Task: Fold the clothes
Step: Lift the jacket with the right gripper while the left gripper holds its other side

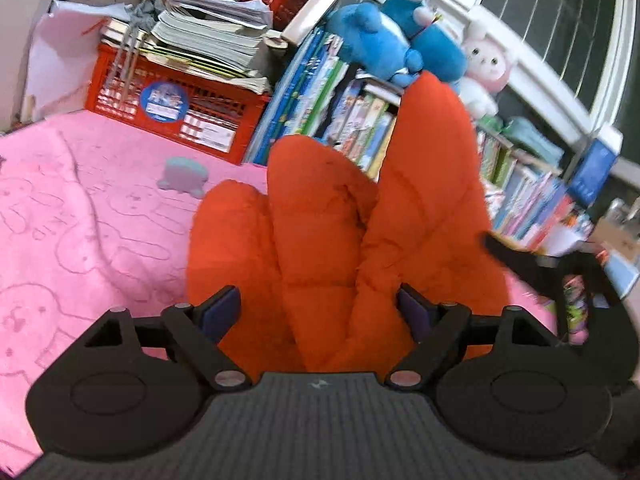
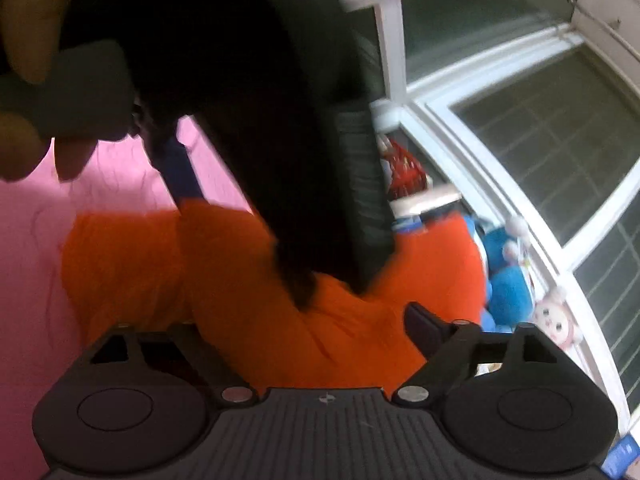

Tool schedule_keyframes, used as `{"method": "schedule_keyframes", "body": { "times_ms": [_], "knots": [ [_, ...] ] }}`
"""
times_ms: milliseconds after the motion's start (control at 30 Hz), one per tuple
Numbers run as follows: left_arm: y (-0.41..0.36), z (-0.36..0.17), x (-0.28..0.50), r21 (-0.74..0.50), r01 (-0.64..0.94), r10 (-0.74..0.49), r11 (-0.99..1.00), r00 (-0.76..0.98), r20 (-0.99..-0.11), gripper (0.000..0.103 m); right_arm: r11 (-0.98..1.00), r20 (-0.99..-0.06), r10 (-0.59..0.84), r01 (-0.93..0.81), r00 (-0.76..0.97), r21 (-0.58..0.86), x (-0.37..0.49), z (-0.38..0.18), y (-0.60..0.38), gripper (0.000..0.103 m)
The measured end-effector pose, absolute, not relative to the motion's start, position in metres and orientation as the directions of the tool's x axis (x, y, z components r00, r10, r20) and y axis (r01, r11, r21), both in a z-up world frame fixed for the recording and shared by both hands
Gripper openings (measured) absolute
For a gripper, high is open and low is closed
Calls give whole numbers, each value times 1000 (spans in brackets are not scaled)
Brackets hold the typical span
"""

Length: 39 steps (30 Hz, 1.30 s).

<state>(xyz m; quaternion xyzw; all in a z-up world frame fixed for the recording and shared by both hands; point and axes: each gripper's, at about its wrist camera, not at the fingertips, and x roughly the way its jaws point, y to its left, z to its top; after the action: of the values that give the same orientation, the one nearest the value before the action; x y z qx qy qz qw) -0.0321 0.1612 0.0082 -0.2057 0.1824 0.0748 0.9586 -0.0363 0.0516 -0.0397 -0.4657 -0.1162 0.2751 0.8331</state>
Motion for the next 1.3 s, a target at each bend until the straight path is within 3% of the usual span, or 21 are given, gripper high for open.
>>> {"method": "schedule_keyframes", "body": {
  "times_ms": [167,267,400,500,533,567,633,767,900,1000,1200,1300],
  "knots": [
    [155,3,-33,-273,-274,146,922,900,-412,84,491,-101,481,-363,871,-792,-28,-35,10,94],
    [156,-1,-33,-224,-307,188,925,882,-432,84,577,-186,422,-421,887,-700,-13,-23,-18,94],
    [155,-6,-34,-206,-327,204,922,865,-459,84,711,-391,431,-573,813,-408,20,-11,-49,94],
    [148,-7,-33,-167,-346,236,923,853,-465,84,746,-494,500,-644,711,-171,41,-17,-65,89],
    [148,-8,-32,-168,-351,239,921,852,-466,84,745,-513,529,-659,676,-101,46,-19,-67,81],
    [147,-8,-31,-170,-356,242,919,850,-468,84,743,-525,559,-669,642,-27,52,-21,-66,62],
    [145,-6,-28,-168,-354,242,920,850,-468,84,740,-535,604,-665,591,101,62,-24,-65,33],
    [131,-2,-10,-167,-325,216,931,857,-468,84,818,-449,512,-576,732,-5,48,-15,-72,20],
    [109,1,8,-243,-192,59,951,884,-464,84,886,-354,368,-440,860,-146,42,-7,-100,16],
    [101,24,3,-291,-135,6,947,914,-406,83,879,-289,276,-363,917,-309,33,-13,-116,16],
    [75,108,14,-117,-11,-9,993,986,-164,85,735,-155,306,-336,939,-589,5,-31,-97,16],
    [54,134,63,34,-3,8,999,990,-140,85,640,-116,376,-348,919,-685,-11,-42,-81,16]
  ]
}}
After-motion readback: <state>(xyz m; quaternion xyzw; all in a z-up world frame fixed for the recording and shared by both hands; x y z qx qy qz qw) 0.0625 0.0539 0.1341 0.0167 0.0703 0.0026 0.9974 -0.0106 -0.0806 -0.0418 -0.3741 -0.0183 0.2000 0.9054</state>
